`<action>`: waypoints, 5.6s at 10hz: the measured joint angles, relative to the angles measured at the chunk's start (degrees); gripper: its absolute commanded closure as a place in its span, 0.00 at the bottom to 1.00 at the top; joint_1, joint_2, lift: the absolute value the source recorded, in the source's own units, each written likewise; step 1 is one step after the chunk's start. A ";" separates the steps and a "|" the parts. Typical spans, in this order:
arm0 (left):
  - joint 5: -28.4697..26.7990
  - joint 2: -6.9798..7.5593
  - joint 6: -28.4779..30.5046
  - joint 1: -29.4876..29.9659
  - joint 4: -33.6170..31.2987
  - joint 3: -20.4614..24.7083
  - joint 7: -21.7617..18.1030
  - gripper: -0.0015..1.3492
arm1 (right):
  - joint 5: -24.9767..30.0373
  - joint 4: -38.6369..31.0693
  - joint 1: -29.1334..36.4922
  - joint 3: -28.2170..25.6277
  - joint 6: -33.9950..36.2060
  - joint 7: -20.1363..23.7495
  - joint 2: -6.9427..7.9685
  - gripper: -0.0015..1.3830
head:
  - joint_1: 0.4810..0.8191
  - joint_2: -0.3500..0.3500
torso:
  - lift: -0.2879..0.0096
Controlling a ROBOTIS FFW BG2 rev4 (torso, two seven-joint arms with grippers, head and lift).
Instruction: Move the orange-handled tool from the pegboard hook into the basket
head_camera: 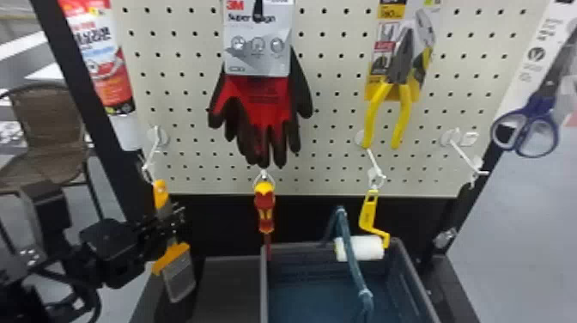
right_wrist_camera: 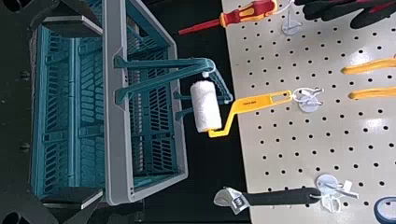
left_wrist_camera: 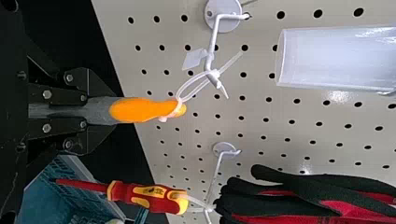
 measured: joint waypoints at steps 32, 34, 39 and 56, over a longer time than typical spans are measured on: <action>37.77 -2.76 -30.43 17.32 5.29 -18.96 20.08 0.89 | 0.10 -0.42 0.11 0.00 1.16 0.02 0.00 0.07 | 0.20 0.50 | 0.63; 39.37 -2.72 -35.55 15.58 10.58 -22.68 21.58 0.89 | -0.01 -0.33 0.17 0.00 1.17 0.02 0.00 0.07 | 0.20 0.50 | 0.63; 42.30 -2.66 -42.94 11.15 18.40 -29.04 23.66 0.89 | -0.20 -0.42 0.37 0.00 1.34 0.02 0.00 0.07 | 0.20 0.50 | 0.63; 46.24 -1.20 -43.62 5.16 28.74 -38.40 24.53 0.26 | -1.09 -0.05 0.31 0.00 1.99 0.76 0.00 0.07 | 0.20 0.50 | 0.63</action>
